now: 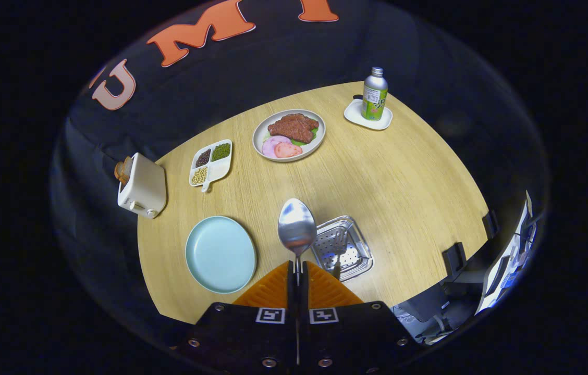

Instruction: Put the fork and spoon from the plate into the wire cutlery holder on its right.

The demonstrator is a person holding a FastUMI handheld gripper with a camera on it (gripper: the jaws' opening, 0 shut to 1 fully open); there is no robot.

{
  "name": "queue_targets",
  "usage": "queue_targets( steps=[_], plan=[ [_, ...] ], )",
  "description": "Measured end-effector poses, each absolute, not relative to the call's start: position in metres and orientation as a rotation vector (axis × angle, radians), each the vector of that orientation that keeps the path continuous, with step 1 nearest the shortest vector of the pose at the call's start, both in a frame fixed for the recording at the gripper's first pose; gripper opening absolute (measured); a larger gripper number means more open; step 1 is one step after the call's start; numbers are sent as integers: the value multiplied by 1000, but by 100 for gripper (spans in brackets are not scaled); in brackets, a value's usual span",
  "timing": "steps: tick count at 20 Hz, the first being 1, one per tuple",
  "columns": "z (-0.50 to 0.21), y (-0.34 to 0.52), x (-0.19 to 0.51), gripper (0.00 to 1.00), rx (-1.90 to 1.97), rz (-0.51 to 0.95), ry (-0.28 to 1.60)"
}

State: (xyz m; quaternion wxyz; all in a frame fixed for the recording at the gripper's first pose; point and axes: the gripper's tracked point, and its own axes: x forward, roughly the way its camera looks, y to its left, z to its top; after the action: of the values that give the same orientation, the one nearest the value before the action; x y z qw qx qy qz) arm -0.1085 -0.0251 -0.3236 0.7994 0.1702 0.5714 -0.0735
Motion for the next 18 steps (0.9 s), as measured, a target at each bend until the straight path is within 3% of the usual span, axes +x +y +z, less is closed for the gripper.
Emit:
queue_targets(
  steps=[18],
  plan=[
    [-383, -64, -134, 6, 314, -57, 1388]
  ],
)
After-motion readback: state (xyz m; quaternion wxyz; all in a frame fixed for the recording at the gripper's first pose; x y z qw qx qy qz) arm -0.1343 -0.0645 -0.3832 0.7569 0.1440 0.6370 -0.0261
